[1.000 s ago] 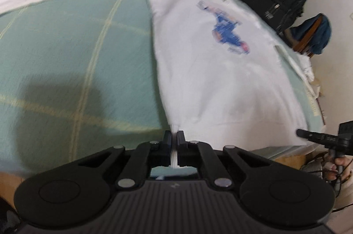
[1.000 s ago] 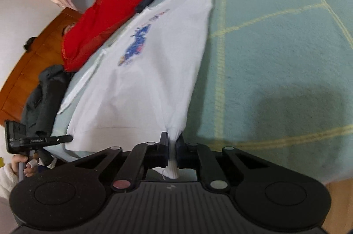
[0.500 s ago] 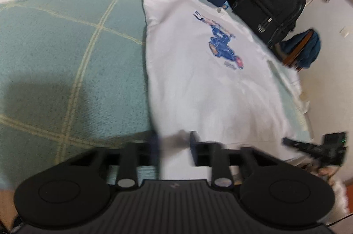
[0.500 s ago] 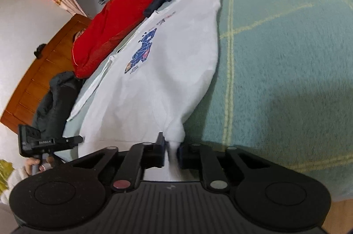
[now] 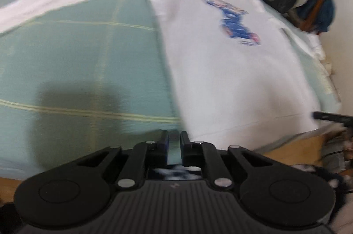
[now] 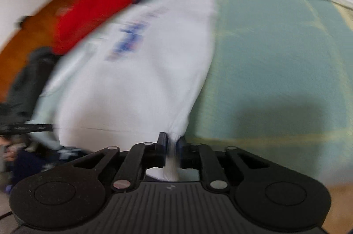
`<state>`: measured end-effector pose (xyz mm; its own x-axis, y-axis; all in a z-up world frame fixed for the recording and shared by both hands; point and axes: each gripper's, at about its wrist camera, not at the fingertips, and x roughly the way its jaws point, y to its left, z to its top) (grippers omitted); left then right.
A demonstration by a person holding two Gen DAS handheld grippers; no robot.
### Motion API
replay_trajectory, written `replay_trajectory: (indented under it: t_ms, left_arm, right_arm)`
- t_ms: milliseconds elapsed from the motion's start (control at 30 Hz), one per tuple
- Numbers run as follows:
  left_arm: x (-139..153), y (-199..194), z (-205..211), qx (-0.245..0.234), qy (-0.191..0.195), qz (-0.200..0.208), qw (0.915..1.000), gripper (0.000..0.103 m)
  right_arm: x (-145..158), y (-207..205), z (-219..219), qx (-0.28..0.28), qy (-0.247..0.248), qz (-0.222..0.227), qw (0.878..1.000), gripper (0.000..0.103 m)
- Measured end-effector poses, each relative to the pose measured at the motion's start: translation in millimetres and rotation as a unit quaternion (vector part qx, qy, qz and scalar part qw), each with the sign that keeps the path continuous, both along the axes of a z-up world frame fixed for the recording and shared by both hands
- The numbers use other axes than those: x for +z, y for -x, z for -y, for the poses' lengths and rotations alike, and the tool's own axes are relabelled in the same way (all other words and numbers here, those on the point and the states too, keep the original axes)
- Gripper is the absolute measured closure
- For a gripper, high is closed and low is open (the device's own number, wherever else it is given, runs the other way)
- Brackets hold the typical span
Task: Fold clothes
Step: 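Release the hem with both tools and lift them away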
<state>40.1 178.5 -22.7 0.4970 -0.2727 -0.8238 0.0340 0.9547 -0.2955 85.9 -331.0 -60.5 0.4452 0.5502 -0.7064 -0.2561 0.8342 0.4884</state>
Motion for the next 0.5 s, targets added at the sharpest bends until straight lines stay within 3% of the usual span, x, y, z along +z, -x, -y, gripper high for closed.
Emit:
replay_trajectory:
  t_ms: [67,133,267,367,500]
  left_arm:
    - [13,-5,-10,0.015,-0.012,0.018,0.9996,0.088]
    - [32,-21,-13,0.024,-0.022,0.047,0.9983,0.074]
    - [51,-89,-1,0.013,-0.01,0.088,0.996,0.073]
    - [39,-146,17,0.004,-0.003,0.097,0.9952,0.073]
    - [5,-204,27,0.005,-0.008,0.082,0.9966,0.073]
  right_arm:
    - [12,-2,9,-0.015,-0.004,0.02,1.0,0.081]
    - [32,-12,8,-0.016,0.01,0.058,0.998,0.077]
    - [65,-61,-21,0.028,0.032,0.11,0.993,0.065]
    - [68,-107,-52,0.066,0.058,0.127,0.988,0.06]
    - [49,-162,-81,0.097,0.072,0.106,0.987,0.059]
